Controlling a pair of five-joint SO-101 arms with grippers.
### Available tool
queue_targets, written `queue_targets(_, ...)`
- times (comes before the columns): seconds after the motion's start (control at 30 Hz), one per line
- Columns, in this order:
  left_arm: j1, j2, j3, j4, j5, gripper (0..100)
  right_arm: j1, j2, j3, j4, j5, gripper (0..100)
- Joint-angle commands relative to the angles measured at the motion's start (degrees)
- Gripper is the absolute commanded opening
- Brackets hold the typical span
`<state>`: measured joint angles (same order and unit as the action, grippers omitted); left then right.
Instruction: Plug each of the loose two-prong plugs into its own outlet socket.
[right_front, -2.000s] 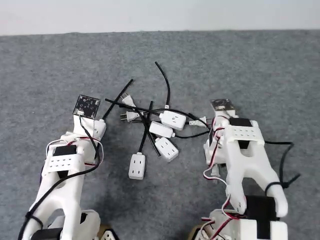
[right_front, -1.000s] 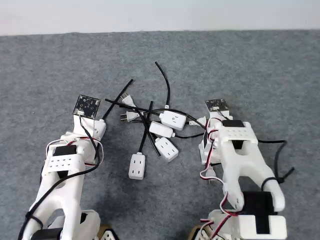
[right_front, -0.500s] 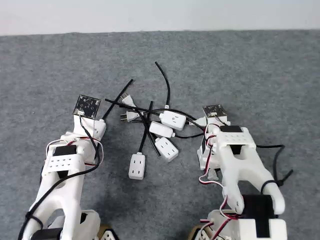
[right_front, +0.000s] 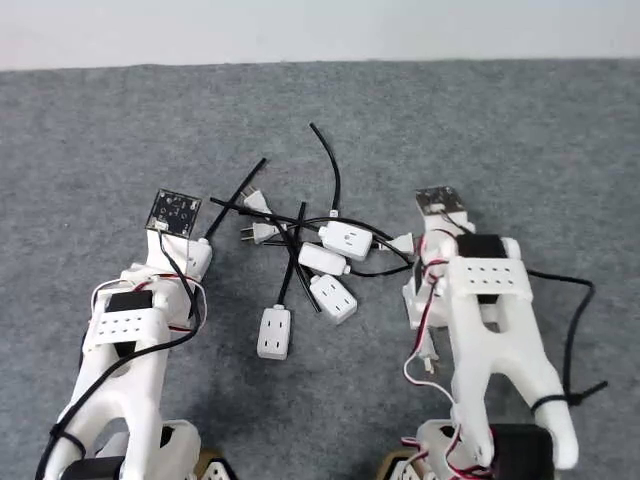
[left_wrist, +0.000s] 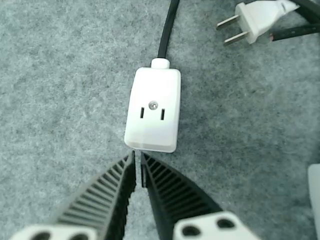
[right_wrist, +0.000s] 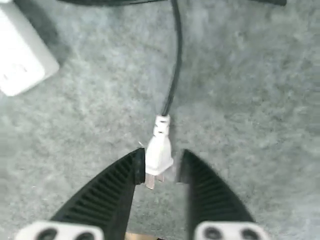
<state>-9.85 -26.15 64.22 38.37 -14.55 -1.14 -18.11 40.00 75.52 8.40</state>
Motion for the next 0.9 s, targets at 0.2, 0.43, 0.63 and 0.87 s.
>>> queue_targets(0.2,0.09,-1.49,-0.40,0.62,-0.62,2,4.97,-2.24,9.14,-7.87,4.22,1.1)
queue_targets(0.43,0.09,-1.49,-0.40,0.62,-0.62,2,-2.86,-2.24,10.46,-8.04,4.57,1.1)
queue_targets(0.63,0.09,-1.49,-0.40,0.62,-0.62,2,-4.44,-1.80,14.24,-13.32,4.57,1.5)
queue_targets(0.87,0.09,-1.49,-0.40,0.62,-0.62,2,-4.00,5.85,12.31,-15.25,4.66,1.3)
